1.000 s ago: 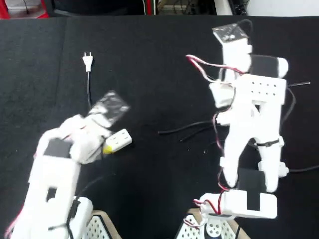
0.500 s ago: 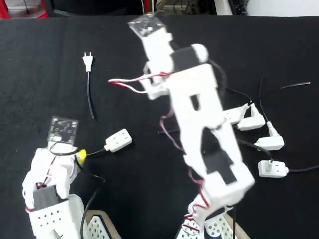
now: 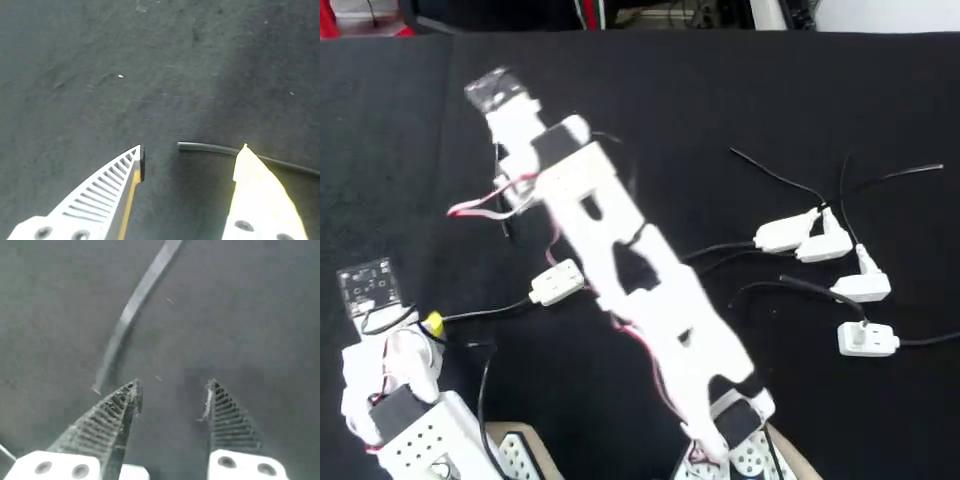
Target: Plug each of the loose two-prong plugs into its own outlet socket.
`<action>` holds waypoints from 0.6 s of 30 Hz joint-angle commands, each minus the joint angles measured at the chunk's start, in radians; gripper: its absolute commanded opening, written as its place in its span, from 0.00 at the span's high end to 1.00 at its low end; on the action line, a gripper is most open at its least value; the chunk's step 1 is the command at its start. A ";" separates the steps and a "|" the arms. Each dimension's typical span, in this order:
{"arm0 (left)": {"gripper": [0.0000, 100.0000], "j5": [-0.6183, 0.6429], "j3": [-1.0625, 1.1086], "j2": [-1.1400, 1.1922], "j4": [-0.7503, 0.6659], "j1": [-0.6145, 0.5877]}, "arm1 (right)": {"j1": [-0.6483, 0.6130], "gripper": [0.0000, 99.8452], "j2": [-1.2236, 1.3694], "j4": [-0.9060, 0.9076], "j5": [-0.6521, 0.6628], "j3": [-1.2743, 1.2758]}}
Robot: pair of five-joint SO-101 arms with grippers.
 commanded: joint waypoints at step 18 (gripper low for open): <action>0.71 0.002 0.022 -0.008 0.023 -0.081 | -0.121 0.79 0.323 -0.097 -0.144 -0.294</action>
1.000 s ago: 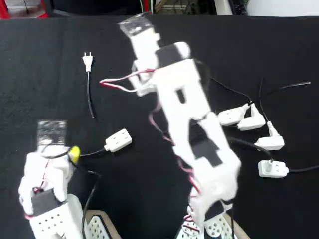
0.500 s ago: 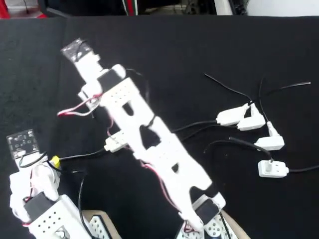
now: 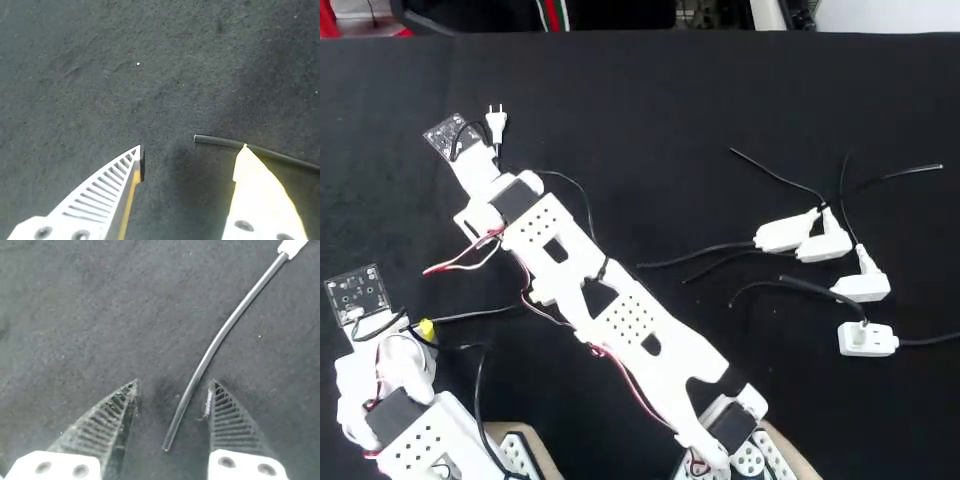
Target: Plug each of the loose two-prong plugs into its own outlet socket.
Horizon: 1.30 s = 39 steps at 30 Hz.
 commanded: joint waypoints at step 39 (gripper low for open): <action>0.71 0.002 0.019 -0.008 0.002 0.015 | 0.393 0.99 -0.384 0.342 0.376 0.504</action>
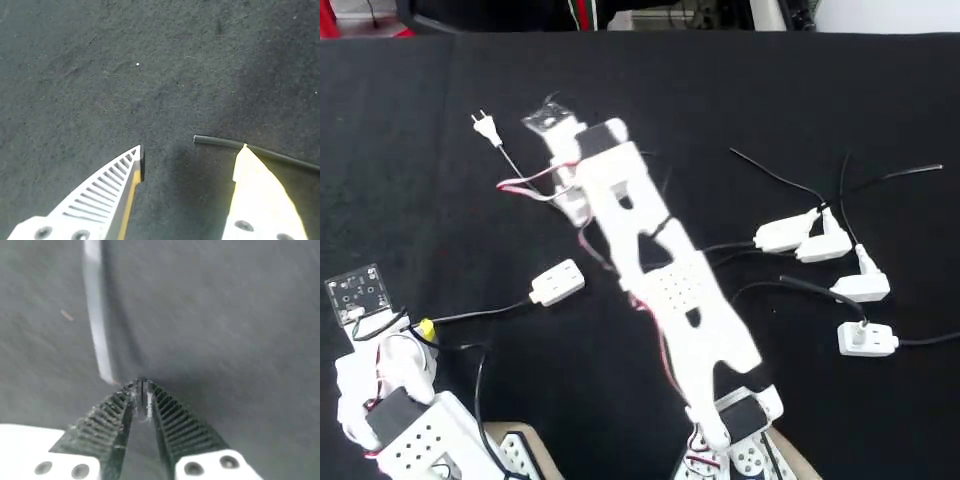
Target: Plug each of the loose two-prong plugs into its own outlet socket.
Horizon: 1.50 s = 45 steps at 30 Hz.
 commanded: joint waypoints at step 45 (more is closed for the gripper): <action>0.71 0.002 0.019 -0.006 0.002 0.012 | -0.129 0.99 0.048 -0.075 0.003 -0.232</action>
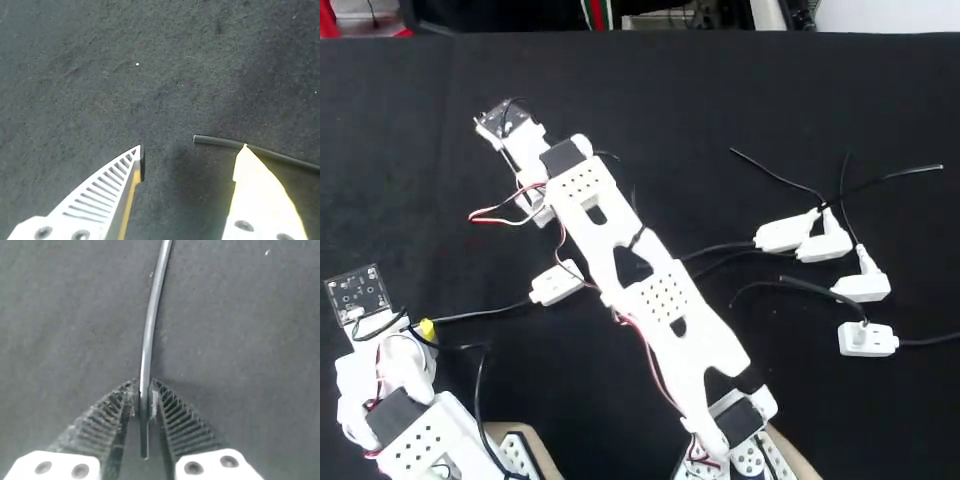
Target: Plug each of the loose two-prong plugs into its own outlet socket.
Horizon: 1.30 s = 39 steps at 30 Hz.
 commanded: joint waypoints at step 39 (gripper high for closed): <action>0.71 0.002 0.019 -0.006 0.002 0.007 | 0.522 0.76 -1.170 0.149 0.721 1.491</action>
